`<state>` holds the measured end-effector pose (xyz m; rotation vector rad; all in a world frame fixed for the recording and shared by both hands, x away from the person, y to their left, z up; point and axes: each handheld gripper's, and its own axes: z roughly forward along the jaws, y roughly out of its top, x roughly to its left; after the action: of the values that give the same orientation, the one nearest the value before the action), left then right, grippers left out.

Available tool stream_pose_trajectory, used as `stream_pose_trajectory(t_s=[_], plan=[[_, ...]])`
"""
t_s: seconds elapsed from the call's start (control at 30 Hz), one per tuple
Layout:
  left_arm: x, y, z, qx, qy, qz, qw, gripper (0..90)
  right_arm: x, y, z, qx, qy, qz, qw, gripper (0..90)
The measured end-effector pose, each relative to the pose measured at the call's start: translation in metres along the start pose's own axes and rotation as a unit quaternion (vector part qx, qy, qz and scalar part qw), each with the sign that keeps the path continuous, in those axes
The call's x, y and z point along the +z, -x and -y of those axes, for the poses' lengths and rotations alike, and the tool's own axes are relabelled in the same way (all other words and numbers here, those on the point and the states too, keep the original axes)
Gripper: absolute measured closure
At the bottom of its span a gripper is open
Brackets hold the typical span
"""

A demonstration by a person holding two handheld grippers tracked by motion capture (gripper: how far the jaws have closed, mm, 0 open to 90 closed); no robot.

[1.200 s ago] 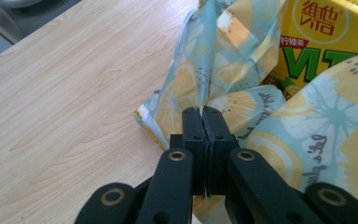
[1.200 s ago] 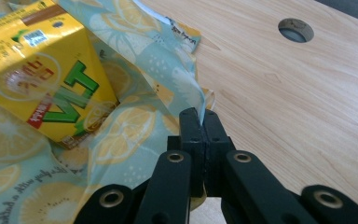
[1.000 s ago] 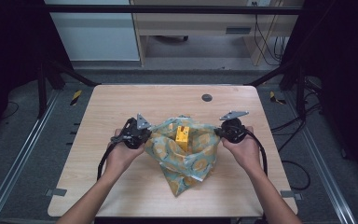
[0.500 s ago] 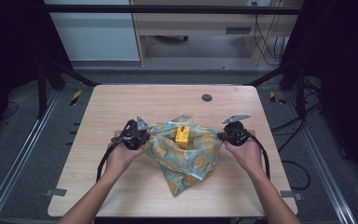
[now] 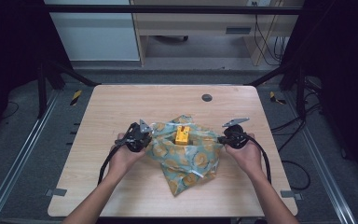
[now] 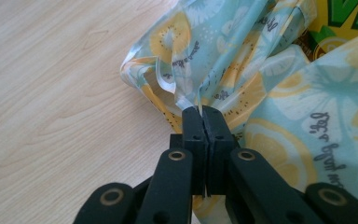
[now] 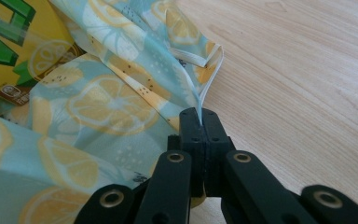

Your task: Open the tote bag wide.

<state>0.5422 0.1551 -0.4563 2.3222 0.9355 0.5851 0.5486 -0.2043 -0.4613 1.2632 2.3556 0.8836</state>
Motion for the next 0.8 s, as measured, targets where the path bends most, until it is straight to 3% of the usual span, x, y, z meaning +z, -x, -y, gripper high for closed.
stream_pose_trajectory(t_s=[0.8], plan=[[0.002,0.0,0.012,-0.008,-0.002,0.007,0.9999,89.5,0.005,-0.002,0.001,-0.007,-0.021,-0.001,0.9998,90.0]])
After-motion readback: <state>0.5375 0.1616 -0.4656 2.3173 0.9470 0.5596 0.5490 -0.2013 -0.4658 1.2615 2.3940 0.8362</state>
